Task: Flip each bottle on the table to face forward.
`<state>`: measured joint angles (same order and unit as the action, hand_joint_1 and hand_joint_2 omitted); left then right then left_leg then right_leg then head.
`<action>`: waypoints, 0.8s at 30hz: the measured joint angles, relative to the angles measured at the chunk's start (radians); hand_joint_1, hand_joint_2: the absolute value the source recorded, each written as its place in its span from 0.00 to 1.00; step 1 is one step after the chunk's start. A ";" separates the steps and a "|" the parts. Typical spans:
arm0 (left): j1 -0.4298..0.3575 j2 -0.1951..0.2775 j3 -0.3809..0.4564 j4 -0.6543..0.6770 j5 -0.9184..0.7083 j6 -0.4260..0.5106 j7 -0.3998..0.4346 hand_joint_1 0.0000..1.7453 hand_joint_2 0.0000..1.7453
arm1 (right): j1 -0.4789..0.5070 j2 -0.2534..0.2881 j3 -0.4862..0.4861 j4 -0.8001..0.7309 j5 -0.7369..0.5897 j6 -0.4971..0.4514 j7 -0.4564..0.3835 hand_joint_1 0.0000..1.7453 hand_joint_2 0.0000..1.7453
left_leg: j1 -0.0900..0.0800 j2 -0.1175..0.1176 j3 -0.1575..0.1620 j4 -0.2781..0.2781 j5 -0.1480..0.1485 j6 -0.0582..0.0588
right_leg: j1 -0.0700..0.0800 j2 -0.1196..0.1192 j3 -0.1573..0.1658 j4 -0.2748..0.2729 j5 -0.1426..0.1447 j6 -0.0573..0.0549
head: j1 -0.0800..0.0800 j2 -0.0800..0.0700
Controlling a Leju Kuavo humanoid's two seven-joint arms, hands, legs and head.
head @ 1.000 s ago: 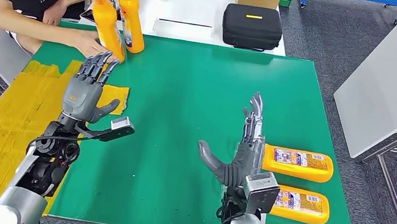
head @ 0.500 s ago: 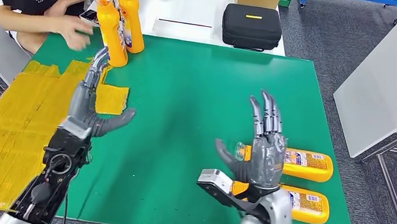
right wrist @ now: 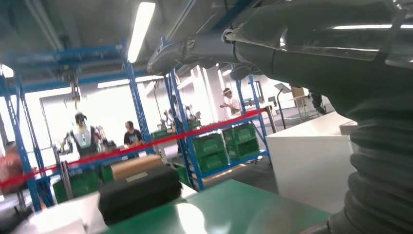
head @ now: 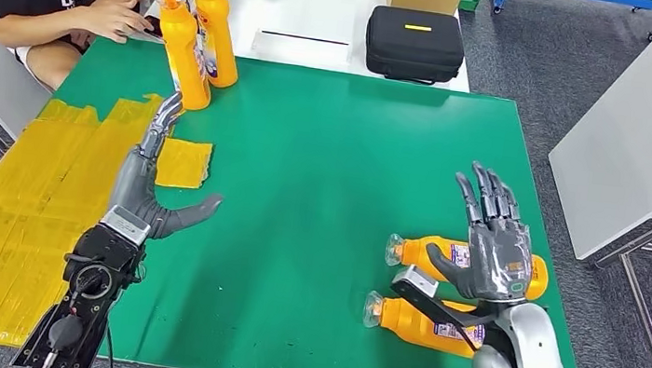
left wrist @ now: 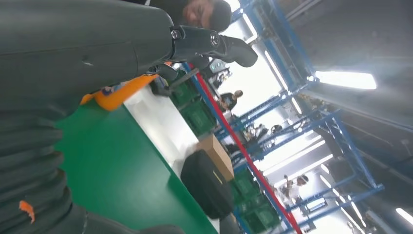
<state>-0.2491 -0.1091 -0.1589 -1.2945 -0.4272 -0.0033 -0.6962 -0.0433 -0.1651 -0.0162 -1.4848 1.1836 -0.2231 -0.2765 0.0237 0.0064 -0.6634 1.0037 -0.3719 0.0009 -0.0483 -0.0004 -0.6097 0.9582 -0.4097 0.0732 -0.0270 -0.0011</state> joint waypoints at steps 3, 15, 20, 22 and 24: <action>-0.016 -0.006 0.000 0.030 0.033 -0.074 0.045 0.00 1.00 | 0.019 -0.031 -0.052 0.002 -0.019 0.035 -0.019 0.00 1.00 | 0.000 -0.001 0.000 0.000 0.000 0.000 | 0.000 -0.001 0.000 0.000 0.000 0.000 | 0.000 0.000; -0.119 -0.019 0.019 0.279 0.265 -0.287 0.206 0.00 1.00 | 0.004 -0.100 -0.150 0.087 -0.029 0.088 -0.064 0.00 1.00 | 0.000 -0.001 0.000 0.000 0.000 0.000 | 0.000 0.000 0.000 0.000 0.001 0.001 | 0.000 0.000; -0.157 -0.020 0.030 0.380 0.321 -0.315 0.216 0.00 0.00 | -0.014 -0.110 -0.158 0.130 -0.026 0.101 -0.062 0.00 1.00 | 0.000 -0.002 0.000 0.000 0.000 0.000 | 0.000 0.000 0.000 0.000 0.001 0.001 | 0.000 0.000; -0.166 -0.020 0.031 0.408 0.331 -0.312 0.221 0.00 0.00 | -0.022 -0.114 -0.163 0.149 -0.031 0.108 -0.066 0.00 1.00 | 0.000 -0.002 -0.001 0.000 0.000 0.000 | 0.000 0.000 0.000 0.000 0.001 0.001 | 0.000 0.000; -0.174 -0.020 0.031 0.428 0.336 -0.314 0.224 0.00 0.00 | -0.031 -0.118 -0.169 0.169 -0.037 0.115 -0.072 0.00 1.00 | 0.000 -0.002 -0.001 0.000 0.000 0.000 | 0.000 0.000 0.000 0.000 0.001 0.001 | 0.000 0.000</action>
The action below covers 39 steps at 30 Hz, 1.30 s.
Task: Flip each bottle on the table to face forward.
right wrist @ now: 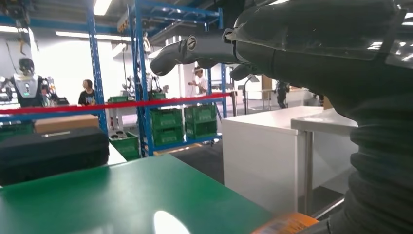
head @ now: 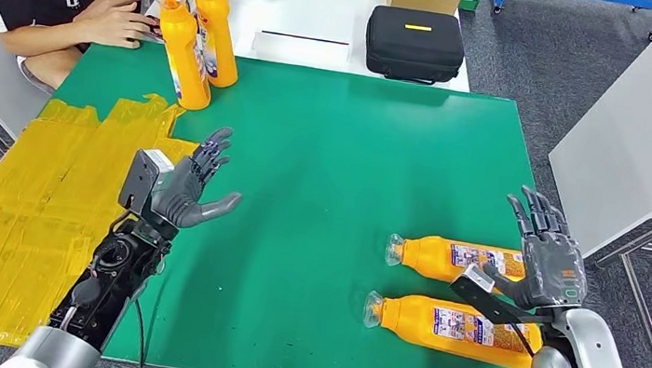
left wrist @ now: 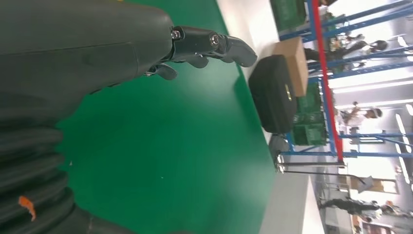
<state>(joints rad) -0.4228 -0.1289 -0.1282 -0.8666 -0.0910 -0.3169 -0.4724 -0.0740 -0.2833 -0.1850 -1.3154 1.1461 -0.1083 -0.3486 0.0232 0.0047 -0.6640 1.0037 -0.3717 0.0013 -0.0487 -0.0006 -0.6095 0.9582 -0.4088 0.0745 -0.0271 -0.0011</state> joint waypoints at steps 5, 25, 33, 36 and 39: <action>-0.013 0.000 0.000 0.033 0.006 -0.004 0.003 0.00 0.25 | -0.016 -0.010 -0.008 0.040 -0.007 0.009 -0.011 0.00 1.00 | 0.000 0.000 0.000 0.000 0.000 0.000 | 0.000 0.000 0.000 0.000 0.000 0.000 | 0.000 0.000; -0.054 -0.003 0.001 0.112 0.082 -0.020 -0.013 0.00 1.00 | -0.039 -0.069 -0.008 0.167 -0.045 0.143 -0.028 0.00 1.00 | 0.000 0.000 0.000 0.000 0.000 0.000 | 0.000 0.000 0.000 0.000 0.000 0.000 | 0.000 0.000; -0.060 -0.003 0.008 0.125 0.093 -0.020 -0.017 0.00 1.00 | -0.021 -0.073 -0.011 0.167 -0.056 0.182 -0.029 0.00 1.00 | -0.001 0.000 0.000 0.000 0.000 0.000 | 0.000 0.000 0.000 0.000 0.000 0.000 | 0.000 0.000; -0.063 -0.003 0.012 0.127 0.097 -0.020 -0.017 0.00 1.00 | -0.018 -0.077 -0.014 0.168 -0.056 0.202 -0.029 0.00 1.00 | -0.001 0.000 0.000 0.000 0.000 0.000 | 0.000 0.000 0.000 0.000 0.000 0.000 | 0.000 0.000; -0.064 -0.003 0.014 0.127 0.100 -0.020 -0.017 0.00 1.00 | -0.018 -0.077 -0.016 0.172 -0.055 0.209 -0.029 0.00 1.00 | -0.001 0.000 0.000 0.000 0.000 0.000 | 0.000 0.000 0.000 0.000 0.000 0.000 | 0.000 0.000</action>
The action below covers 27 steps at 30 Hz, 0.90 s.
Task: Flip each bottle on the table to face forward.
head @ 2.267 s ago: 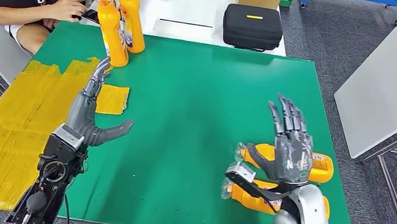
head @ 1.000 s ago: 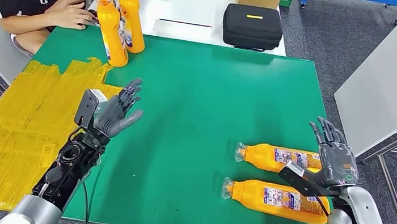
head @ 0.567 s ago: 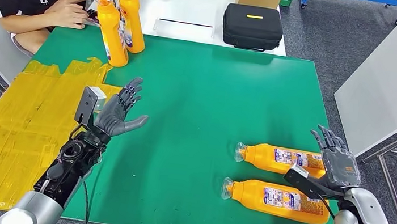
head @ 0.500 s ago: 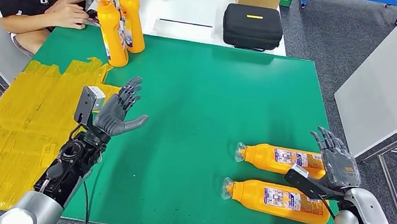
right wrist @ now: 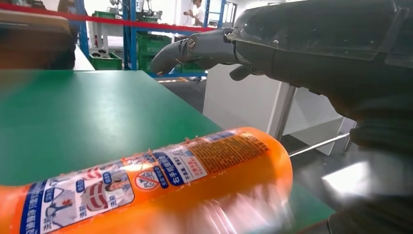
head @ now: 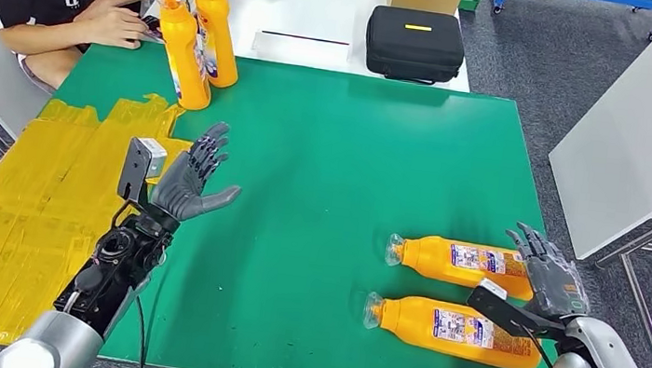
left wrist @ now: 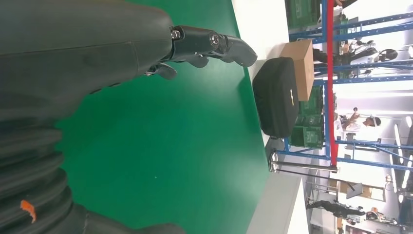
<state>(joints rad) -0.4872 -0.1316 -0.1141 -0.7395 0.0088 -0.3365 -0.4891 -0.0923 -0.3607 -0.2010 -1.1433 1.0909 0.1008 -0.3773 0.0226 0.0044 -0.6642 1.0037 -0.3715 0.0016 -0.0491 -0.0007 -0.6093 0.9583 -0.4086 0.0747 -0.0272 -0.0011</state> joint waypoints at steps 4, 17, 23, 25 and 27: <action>-0.001 0.000 0.000 0.002 0.002 0.002 -0.002 0.00 1.00 | -0.002 0.000 0.000 0.019 0.002 0.006 0.000 0.00 1.00 | 0.000 0.000 0.000 0.000 0.000 0.000 | 0.000 0.000 0.000 0.000 0.000 0.000 | 0.000 0.000; -0.003 0.000 0.002 0.016 0.012 0.005 -0.016 0.00 1.00 | -0.102 0.029 0.019 0.201 0.056 -0.068 0.000 0.00 1.00 | 0.000 0.000 0.000 0.000 0.000 0.000 | 0.000 0.000 0.000 0.000 0.000 0.000 | 0.000 0.000; -0.003 0.000 0.002 0.021 0.012 0.010 -0.018 0.00 1.00 | -0.137 0.048 0.039 0.255 0.076 -0.081 0.006 0.00 1.00 | 0.000 0.000 -0.001 0.000 0.000 0.000 | 0.000 0.000 0.000 0.000 0.000 0.000 | 0.000 0.000; -0.003 -0.001 0.002 0.022 0.012 0.013 -0.018 0.00 1.00 | -0.152 0.055 0.050 0.277 0.088 -0.089 0.014 0.00 1.00 | 0.000 0.000 -0.001 0.000 0.000 0.000 | 0.000 0.000 0.000 0.000 0.000 0.000 | 0.000 0.000; -0.002 -0.001 0.002 0.022 0.012 0.014 -0.018 0.00 1.00 | -0.165 0.062 0.059 0.297 0.095 -0.093 0.018 0.00 1.00 | 0.000 0.000 -0.001 0.000 0.000 0.000 | 0.000 0.000 0.000 0.000 0.000 0.000 | 0.000 0.000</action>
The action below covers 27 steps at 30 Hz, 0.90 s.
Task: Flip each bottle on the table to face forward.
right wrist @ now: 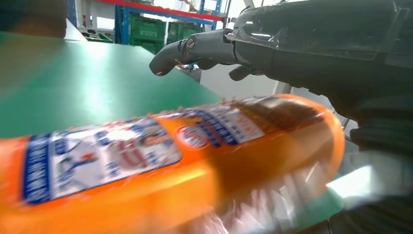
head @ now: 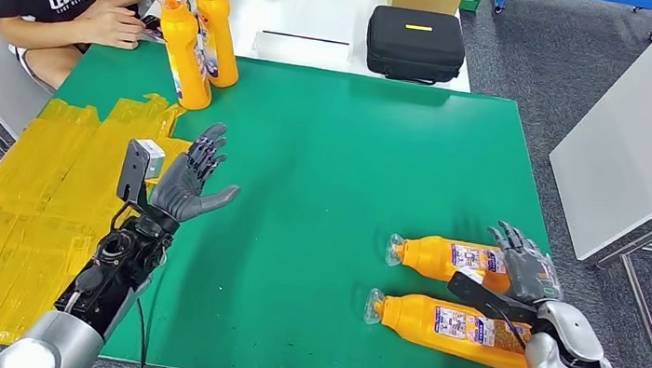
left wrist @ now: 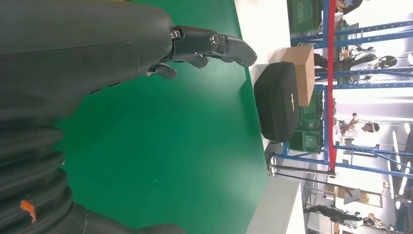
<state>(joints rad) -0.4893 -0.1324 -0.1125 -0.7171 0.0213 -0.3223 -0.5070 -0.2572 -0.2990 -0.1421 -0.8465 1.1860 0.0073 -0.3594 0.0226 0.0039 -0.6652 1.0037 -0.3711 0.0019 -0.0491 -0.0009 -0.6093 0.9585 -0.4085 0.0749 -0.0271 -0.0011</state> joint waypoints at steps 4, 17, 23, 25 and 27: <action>0.001 0.000 0.000 0.001 0.002 0.002 0.001 0.00 1.00 | -0.017 0.012 0.016 0.031 0.012 -0.001 0.001 0.00 1.00 | 0.000 0.000 0.000 0.000 0.000 0.000 | 0.000 0.000 0.000 0.000 0.000 0.000 | 0.000 0.000; 0.001 0.000 0.000 0.007 0.009 0.002 0.003 0.00 1.00 | -0.047 0.032 0.054 0.082 0.023 0.023 0.003 0.43 1.00 | 0.000 0.000 0.001 0.000 0.000 0.000 | 0.000 0.000 0.000 0.000 0.000 0.000 | 0.000 0.000; 0.002 -0.005 0.000 0.011 0.017 0.000 0.009 0.00 1.00 | -0.104 0.009 0.097 0.163 0.028 0.117 0.050 1.00 1.00 | 0.000 0.002 0.007 0.000 0.000 0.000 | 0.000 0.000 0.005 -0.001 0.000 0.000 | 0.000 0.000; 0.003 -0.005 0.000 0.011 0.019 0.000 0.009 0.00 1.00 | -0.110 0.003 0.103 0.175 0.029 0.126 0.056 1.00 1.00 | 0.000 0.002 0.009 0.000 0.000 0.000 | 0.000 0.000 0.007 -0.001 0.000 0.000 | 0.000 0.000; 0.007 -0.005 0.001 0.011 0.020 0.000 0.011 0.00 1.00 | -0.114 -0.002 0.109 0.182 0.027 0.128 0.063 1.00 1.00 | 0.000 0.001 0.010 0.000 0.000 0.001 | 0.000 0.000 0.008 -0.001 0.000 0.000 | 0.000 0.000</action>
<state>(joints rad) -0.4821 -0.1370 -0.1111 -0.7063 0.0416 -0.3223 -0.4960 -0.3712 -0.3007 -0.0333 -0.6647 1.2134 0.1357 -0.2962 0.0227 0.0051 -0.6553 1.0038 -0.3708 0.0026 -0.0491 -0.0010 -0.6009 0.9578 -0.4086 0.0750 -0.0271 -0.0011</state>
